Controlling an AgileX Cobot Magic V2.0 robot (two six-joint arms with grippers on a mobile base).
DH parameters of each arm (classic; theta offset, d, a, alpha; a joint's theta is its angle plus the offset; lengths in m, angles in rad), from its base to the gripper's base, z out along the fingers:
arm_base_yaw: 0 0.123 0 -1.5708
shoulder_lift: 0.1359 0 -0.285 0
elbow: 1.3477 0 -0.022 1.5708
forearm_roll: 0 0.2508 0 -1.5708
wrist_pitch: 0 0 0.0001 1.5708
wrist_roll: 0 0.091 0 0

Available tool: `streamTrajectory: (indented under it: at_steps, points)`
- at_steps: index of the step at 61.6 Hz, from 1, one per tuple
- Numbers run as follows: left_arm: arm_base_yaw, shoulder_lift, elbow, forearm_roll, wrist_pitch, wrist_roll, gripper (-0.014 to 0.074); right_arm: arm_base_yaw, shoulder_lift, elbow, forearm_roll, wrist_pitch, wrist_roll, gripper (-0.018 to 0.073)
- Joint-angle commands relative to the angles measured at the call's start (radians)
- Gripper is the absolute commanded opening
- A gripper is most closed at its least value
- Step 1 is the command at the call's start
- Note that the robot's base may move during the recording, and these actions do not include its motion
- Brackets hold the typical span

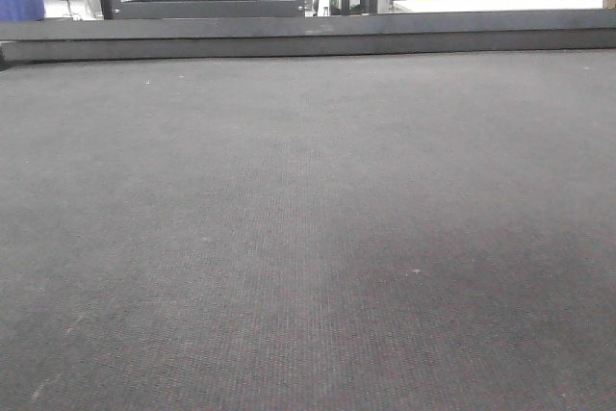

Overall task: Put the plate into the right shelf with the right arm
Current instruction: 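Drive to the steel shelf of blue bins holding the plate in the right gripper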

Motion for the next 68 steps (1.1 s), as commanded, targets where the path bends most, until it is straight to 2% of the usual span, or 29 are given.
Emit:
streamTrajectory:
  at_steps: [1, 68]
  points:
    - [-0.009, -0.007, 0.008, -0.006, -0.088, -0.003, -0.0047, -0.003, 0.009, -0.030, -0.005, -0.082, -0.006, 0.0057]
    - [-0.009, -0.007, 0.008, -0.006, -0.088, -0.003, -0.0047, -0.003, 0.009, -0.030, -0.005, -0.082, -0.006, 0.0057]
